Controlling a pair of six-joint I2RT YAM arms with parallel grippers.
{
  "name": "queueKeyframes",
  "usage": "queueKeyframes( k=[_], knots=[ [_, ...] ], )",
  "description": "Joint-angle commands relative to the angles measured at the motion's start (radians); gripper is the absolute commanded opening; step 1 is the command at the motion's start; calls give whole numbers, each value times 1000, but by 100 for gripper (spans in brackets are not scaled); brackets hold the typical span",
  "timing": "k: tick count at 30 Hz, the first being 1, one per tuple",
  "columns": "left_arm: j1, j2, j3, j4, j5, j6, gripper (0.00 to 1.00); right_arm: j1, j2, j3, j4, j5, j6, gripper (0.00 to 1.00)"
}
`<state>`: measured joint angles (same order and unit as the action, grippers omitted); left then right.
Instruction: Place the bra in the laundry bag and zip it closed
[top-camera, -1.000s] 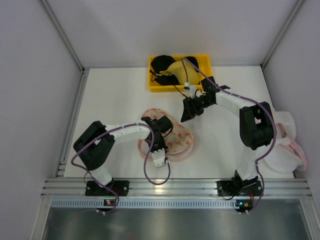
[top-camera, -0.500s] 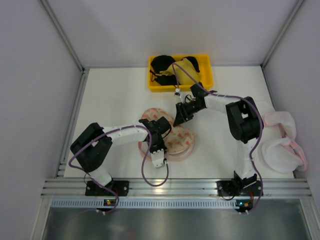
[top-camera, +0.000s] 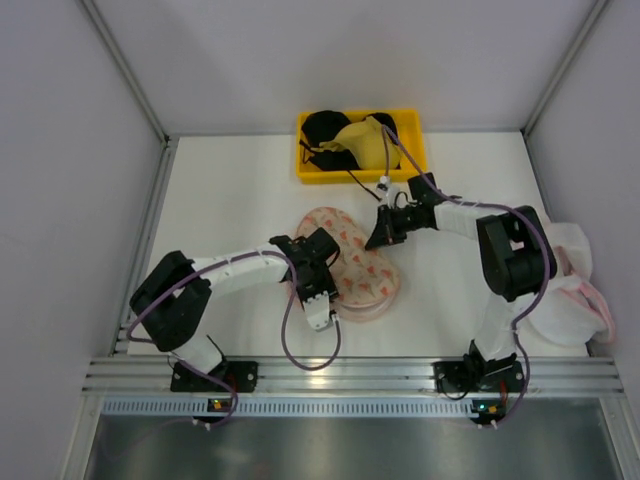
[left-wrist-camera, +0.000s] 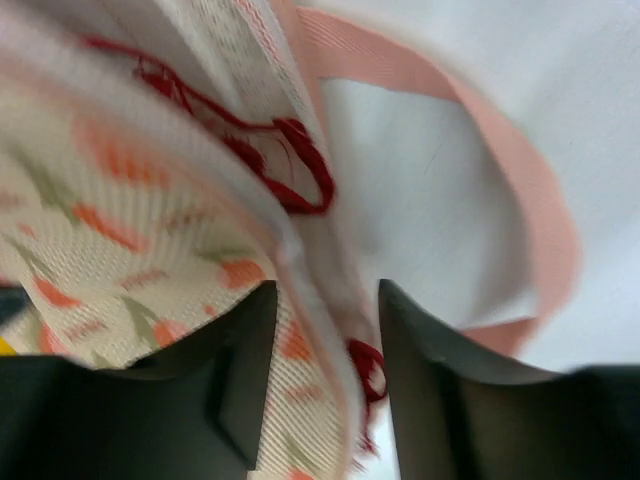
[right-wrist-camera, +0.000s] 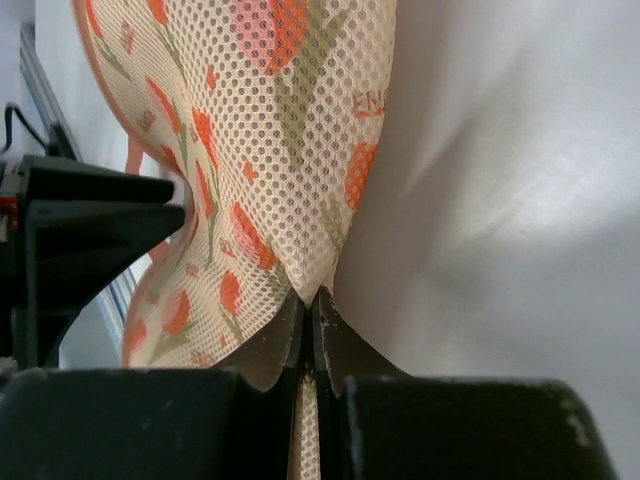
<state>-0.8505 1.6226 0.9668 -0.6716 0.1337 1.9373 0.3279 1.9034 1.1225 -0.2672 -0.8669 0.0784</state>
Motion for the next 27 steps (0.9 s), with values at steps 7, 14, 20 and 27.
queueKeyframes(
  k=[7, 14, 20, 27],
  knots=[
    [28, -191, 110, 20, 36, -560, 58, -79, -254, -220, 310, 195, 237, 0],
    [174, -170, 223, 13, 157, -1196, 61, -78, -333, -343, 384, 353, 325, 0],
    [365, 26, 346, -31, 463, -1832, 55, -41, -374, -351, 342, 442, 333, 0],
    [423, 128, 287, 99, 587, -2250, 55, 2, -385, -351, 318, 456, 316, 0]
  ],
)
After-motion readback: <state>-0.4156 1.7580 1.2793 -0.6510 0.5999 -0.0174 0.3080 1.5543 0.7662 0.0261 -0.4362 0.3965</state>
